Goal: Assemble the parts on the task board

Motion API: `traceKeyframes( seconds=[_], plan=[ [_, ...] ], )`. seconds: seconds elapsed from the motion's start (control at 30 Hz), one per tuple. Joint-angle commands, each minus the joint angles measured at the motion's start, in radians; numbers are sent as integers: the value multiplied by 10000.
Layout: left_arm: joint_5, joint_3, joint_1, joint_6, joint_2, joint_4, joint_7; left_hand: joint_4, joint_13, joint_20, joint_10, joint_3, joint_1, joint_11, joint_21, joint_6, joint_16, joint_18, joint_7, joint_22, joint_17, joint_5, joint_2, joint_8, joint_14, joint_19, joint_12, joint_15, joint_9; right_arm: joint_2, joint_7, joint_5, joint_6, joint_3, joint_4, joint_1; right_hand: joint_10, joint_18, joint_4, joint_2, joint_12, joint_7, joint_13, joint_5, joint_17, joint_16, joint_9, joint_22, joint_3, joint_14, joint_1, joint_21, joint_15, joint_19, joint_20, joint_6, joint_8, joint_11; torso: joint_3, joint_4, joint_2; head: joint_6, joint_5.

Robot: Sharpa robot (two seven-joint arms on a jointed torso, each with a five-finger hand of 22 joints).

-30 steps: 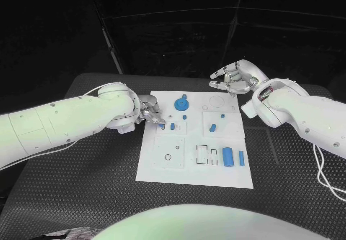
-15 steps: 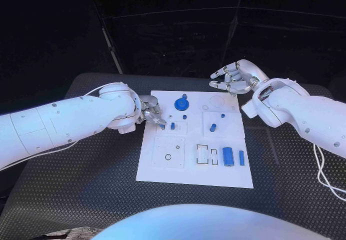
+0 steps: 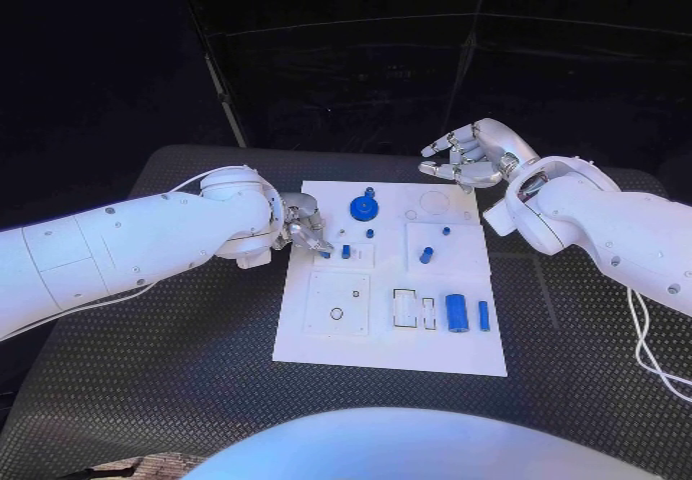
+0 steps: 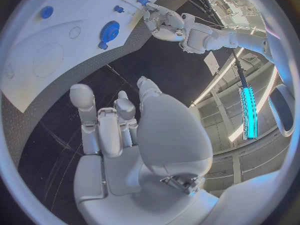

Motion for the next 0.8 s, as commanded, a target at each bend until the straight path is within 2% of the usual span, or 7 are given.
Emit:
traceKeyframes(
  seconds=[0.03,0.53,0.8],
  plan=[
    [-64,-23,-25,328,-7,13,-71,-789,16,-58,32,872,31,-37,7,2,31,97,-88,835,2634,10,68,38,1057,32,57,-70,13,7,90,-5,56,4,10,16,-40,106,-5,33,29,-9,-17,46,50,-67,-10,-11,-37,449,-51,-67,-29,-60,1,-52,32,6,1,0,6,-11,0],
    [-84,-30,-27,422,114,-55,-76,-767,45,-69,53,886,-75,-55,11,33,31,95,-115,845,2634,-3,17,141,1057,36,98,-84,50,19,92,-5,67,4,4,11,-40,106,-5,33,29,-9,-17,46,50,-67,-10,-11,-37,449,-51,-67,-29,-60,1,-52,32,6,2,-3,3,-25,6],
    [-84,-92,-27,501,196,-96,-78,-711,82,-83,85,844,-215,-78,39,70,31,87,-148,871,2634,-19,-33,245,1057,53,147,-101,79,9,87,-5,68,4,12,10,-40,106,-5,33,29,-9,-17,46,50,-67,-10,-11,-37,449,-51,-67,-29,-60,1,-52,32,6,6,-6,5,-48,-11]
  ],
)
